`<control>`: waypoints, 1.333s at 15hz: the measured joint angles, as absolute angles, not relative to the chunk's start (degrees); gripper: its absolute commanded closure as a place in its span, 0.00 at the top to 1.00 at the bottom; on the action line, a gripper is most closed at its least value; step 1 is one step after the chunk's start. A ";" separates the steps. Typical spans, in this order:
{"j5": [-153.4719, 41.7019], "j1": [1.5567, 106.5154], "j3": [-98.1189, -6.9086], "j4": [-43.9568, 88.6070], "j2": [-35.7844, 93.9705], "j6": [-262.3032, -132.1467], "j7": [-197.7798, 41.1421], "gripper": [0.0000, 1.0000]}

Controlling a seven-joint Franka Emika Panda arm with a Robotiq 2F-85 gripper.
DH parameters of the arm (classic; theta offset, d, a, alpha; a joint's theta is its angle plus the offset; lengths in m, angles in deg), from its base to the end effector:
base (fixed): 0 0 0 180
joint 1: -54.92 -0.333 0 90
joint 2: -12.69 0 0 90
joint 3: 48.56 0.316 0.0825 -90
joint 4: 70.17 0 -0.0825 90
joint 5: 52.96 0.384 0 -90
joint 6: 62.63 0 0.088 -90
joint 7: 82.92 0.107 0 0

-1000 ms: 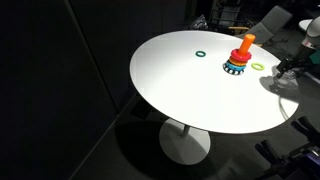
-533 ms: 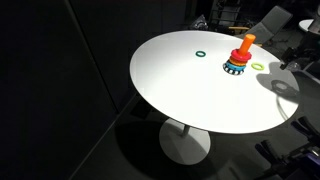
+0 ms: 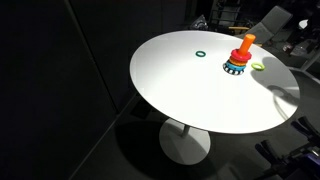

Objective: Put the clear ring on the wooden stand.

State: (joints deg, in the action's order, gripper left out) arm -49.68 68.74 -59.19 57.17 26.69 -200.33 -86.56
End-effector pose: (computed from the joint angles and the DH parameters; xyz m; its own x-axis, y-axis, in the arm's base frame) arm 0.4936 -0.2243 0.2612 0.9184 -0.3913 -0.0587 -0.3917 -0.9201 0.0049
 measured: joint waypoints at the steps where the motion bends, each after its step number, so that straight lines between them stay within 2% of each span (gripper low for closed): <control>1: -49.93 68.36 -59.20 56.74 25.97 -199.53 -86.45 0.67; 11: -50.78 64.80 -58.71 52.48 20.60 -194.91 -84.55 0.67; 20: -50.77 63.32 -56.79 48.95 22.25 -194.15 -83.42 0.67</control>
State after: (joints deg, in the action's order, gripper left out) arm -50.77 63.32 -56.79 48.95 22.25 -194.15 -83.42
